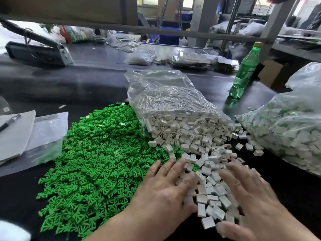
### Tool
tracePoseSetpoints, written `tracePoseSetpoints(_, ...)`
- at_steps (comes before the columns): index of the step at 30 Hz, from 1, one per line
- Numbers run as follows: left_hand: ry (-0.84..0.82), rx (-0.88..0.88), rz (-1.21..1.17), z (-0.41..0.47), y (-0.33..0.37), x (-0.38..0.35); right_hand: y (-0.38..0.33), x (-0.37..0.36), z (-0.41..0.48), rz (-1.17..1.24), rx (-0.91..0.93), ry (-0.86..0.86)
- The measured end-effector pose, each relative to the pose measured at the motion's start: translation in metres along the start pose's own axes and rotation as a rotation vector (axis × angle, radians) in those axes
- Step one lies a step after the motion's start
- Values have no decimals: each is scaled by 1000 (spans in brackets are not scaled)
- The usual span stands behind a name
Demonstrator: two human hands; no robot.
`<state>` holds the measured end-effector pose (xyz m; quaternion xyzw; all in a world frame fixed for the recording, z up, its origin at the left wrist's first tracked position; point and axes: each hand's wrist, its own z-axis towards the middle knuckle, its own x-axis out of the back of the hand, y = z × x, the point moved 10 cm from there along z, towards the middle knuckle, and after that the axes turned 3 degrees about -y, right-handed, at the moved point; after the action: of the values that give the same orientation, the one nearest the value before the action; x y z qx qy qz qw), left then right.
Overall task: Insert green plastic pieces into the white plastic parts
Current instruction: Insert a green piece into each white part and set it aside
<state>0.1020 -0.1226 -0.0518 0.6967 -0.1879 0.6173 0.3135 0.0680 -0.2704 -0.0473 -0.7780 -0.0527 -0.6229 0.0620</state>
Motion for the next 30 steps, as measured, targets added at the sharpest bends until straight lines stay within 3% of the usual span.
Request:
tracePoseSetpoints(2, 35, 18, 0, 1, -5, 3, -22, 9, -2, -105, 47, 98)
tracePoseSetpoints(6, 145, 15, -19, -5, -8, 17, -30, 4, 21, 17, 23, 25)
tracePoseSetpoints(8, 255, 127, -56, -15, -31, 33, -27, 12, 34, -3, 17, 61)
tracePoseSetpoints(10, 363, 279, 51, -28, -64, 55, -21, 24, 42, 21, -50, 96)
tracePoseSetpoints(13, 208, 599, 265, -45, -121, 68, -7, 43, 50, -81, -192, 157)
tracePoseSetpoints(15, 112, 690, 330, -49, -138, 66, -1, 43, 56, -106, -254, 103)
tracePoseSetpoints(19, 83, 625, 278, -39, -123, 55, -17, 31, 70, -1, -246, -3)
tracePoseSetpoints(25, 313, 338, 12, -28, -87, 61, -43, 45, 76, 148, -64, 283)
tracePoseSetpoints(30, 387, 272, -43, -27, -81, 67, -38, 56, 69, 281, 6, 379)
